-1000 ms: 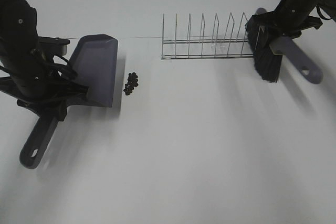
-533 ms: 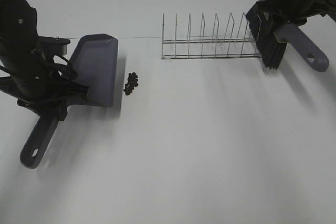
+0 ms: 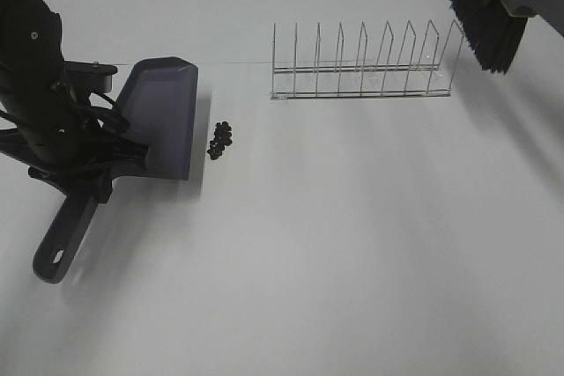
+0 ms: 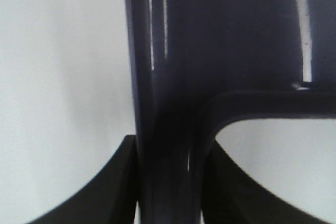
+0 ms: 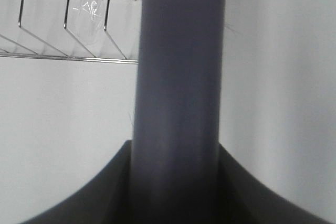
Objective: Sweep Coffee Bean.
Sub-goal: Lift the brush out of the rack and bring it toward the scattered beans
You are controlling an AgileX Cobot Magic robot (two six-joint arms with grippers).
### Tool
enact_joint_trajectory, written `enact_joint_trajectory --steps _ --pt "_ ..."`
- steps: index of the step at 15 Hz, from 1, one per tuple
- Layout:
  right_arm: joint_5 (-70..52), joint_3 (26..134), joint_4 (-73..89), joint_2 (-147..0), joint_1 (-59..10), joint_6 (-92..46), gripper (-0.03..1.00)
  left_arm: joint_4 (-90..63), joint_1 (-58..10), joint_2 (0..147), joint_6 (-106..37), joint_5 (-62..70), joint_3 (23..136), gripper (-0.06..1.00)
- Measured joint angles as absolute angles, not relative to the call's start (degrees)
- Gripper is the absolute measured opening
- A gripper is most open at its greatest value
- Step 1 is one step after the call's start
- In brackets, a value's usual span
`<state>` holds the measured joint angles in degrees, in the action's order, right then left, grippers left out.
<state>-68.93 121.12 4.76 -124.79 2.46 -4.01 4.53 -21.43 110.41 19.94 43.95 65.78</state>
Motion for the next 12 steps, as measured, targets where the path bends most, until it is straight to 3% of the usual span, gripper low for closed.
enact_joint_trajectory --steps 4,9,12 --pt "-70.1 119.1 4.1 -119.0 2.5 -3.3 0.26 4.8 -21.4 110.4 19.9 46.5 65.8 0.27" --pt "-70.0 100.9 4.4 -112.2 1.6 -1.7 0.26 7.8 -21.4 112.0 21.5 49.3 65.8 0.27" --pt "-62.2 90.4 4.0 -111.6 -2.1 1.0 0.26 7.4 -21.5 115.8 21.6 47.9 65.8 0.27"
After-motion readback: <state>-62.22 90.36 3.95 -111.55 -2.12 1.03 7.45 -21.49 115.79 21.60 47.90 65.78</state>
